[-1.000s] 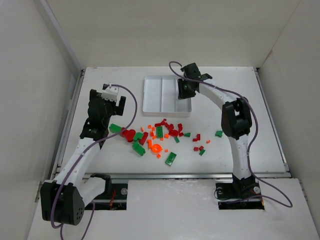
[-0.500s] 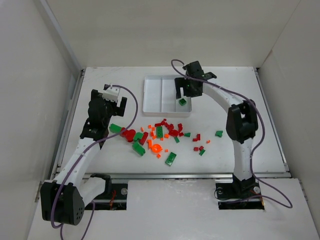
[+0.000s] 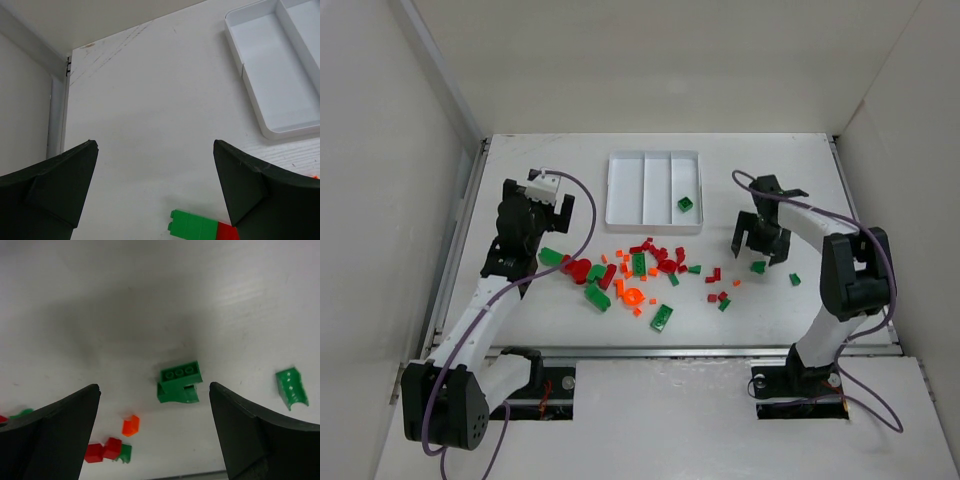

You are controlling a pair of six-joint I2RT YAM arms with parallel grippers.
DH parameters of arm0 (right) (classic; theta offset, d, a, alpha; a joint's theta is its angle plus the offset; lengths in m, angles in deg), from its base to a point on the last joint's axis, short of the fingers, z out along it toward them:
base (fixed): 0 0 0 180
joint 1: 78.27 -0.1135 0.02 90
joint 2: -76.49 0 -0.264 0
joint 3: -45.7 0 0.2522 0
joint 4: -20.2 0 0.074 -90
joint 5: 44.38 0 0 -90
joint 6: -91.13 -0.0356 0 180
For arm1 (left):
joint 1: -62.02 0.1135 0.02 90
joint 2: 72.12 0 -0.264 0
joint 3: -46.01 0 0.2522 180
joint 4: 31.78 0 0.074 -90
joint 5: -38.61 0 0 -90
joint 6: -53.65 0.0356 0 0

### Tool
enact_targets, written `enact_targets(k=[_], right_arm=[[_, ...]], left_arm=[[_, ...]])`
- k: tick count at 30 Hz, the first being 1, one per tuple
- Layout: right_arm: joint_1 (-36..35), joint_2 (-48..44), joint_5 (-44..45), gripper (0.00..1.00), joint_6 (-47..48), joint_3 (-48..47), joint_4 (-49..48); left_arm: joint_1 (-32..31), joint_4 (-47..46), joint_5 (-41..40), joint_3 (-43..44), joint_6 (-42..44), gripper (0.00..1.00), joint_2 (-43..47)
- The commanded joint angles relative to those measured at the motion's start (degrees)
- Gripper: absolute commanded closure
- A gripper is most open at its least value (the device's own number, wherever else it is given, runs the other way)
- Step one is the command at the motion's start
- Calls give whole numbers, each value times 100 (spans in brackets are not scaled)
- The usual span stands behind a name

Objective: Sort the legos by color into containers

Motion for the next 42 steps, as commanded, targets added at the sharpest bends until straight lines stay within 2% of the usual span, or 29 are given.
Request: enact_targets(k=[1,8,15,17,22,25,26,28,36,37,42], right_arm=[[-19,-175,312,5,-298,147,103],[-19,237,470,12,-140,95,-4],[-19,422,593,35,97,42,-179],[-19,422,593,35,158,42,-258],[-19,475,593,46,229,-11,-311],[-19,528,655,57,282,-11,-311],[-19,528,655,63,282,-11,-311],[-19,528,655,67,334,-11,-364],[-19,203,321,92,580,-11,-540],[-19,203,260,99,581,-11,-601],[-168,-174,-180,100,853,-238,-716]], left_arm=[[-33,-349,118,-71,-33,0,14],[-33,-349,118,-123,19,0,67],[-33,-349,4,-123,134,0,67],[-33,-349,4,-123,134,0,67],[-33,-402,4,-123,195,0,15],[-33,-402,4,-123,300,0,14],[-33,-402,4,-123,301,0,14],[-33,-455,4,-123,354,0,14],[-33,-455,56,-176,415,0,14],[-33,-455,57,-176,415,0,14],[-33,-455,162,-176,415,0,14]])
